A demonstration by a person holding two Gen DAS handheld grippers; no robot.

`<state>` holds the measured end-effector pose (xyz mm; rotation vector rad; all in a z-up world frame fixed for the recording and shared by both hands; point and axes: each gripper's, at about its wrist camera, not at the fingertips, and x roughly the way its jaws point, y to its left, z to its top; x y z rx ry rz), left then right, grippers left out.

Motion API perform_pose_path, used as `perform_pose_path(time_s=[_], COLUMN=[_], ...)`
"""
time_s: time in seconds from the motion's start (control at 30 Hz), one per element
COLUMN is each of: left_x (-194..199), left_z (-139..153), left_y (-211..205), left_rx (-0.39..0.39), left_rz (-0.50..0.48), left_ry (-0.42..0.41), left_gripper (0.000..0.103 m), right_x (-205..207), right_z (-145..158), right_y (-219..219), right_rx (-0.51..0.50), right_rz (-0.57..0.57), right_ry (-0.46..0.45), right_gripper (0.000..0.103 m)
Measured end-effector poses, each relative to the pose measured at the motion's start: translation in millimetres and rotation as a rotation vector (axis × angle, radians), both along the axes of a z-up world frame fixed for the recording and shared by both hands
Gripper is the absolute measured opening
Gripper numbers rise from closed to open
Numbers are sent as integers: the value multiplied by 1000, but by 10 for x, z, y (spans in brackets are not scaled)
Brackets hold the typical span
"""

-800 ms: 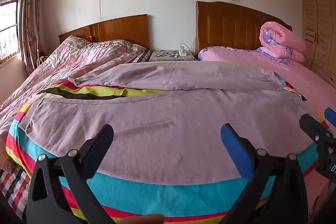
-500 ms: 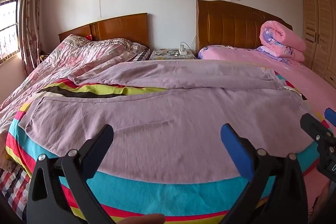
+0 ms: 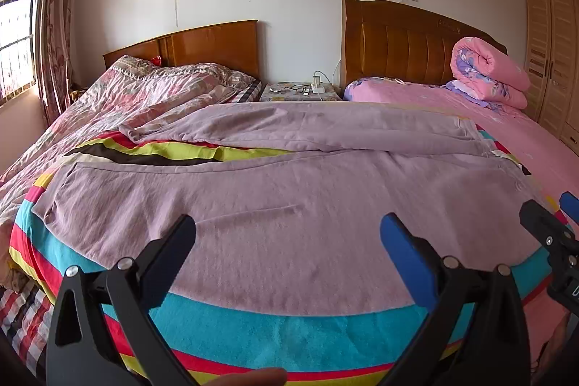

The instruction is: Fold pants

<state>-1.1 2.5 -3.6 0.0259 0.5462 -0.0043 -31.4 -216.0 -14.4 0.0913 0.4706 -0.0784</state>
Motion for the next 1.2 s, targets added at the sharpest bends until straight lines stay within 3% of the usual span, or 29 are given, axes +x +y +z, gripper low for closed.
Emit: perform_pose_path(time_s=[1.2], left_x=[-2], left_z=[-8], left_y=[42], left_rx=[-5], left_rz=[1], left_ry=[1], left_gripper=[102], right_x=[-12], right_z=[-96], right_y=[46], right_rx=[10], right_rz=[9], right_ry=[14], right_gripper=[99])
